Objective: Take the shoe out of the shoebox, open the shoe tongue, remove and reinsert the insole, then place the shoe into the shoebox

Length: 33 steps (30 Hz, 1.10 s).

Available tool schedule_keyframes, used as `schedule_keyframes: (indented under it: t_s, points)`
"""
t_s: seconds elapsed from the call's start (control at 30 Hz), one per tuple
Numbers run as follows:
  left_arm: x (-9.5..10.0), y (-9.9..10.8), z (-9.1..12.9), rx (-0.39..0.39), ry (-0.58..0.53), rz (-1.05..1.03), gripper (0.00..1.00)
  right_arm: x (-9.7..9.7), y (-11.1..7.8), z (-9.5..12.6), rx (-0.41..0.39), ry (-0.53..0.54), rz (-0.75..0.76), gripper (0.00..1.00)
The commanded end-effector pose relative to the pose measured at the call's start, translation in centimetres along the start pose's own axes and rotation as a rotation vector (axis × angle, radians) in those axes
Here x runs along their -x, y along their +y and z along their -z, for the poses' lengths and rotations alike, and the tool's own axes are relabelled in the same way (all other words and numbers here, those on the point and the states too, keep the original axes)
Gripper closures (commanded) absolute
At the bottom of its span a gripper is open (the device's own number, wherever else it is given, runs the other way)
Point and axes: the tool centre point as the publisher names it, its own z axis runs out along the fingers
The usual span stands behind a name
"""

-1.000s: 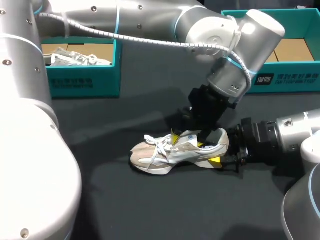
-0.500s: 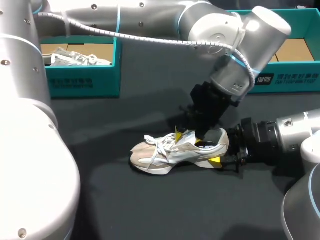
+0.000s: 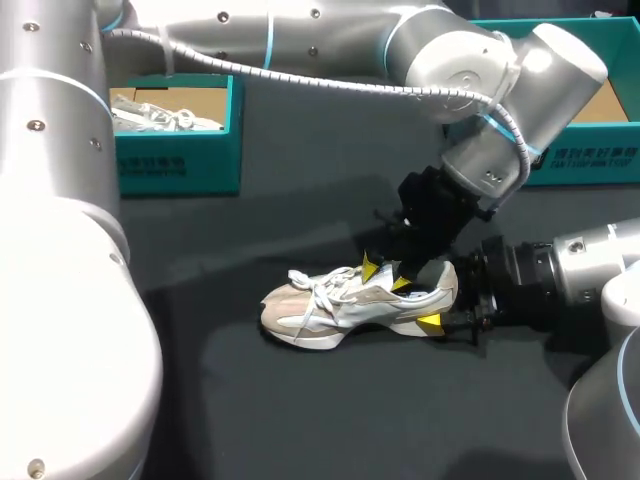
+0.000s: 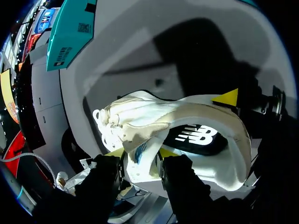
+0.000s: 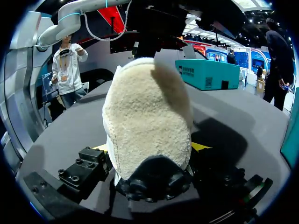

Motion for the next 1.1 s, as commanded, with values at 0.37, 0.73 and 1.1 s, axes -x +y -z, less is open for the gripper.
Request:
schedule_keyframes:
  t_s: [0.37,0.73,1.1]
  points:
    - [4.3,1.7,-0.3,-0.046,0.186,0.025,1.0,-0.1,0.0,-0.2,-0.004,-0.003,0.0,1.0]
    - [8.6,3.2,-1.1,-0.071,0.498,0.159,1.0,-0.1,0.0,-0.2,-0.004,-0.003,0.0,1.0]
    - [11.3,4.0,-4.4,-0.094,0.638,0.207,1.0,-0.1,0.0,-0.2,-0.004,-0.003,0.0,1.0]
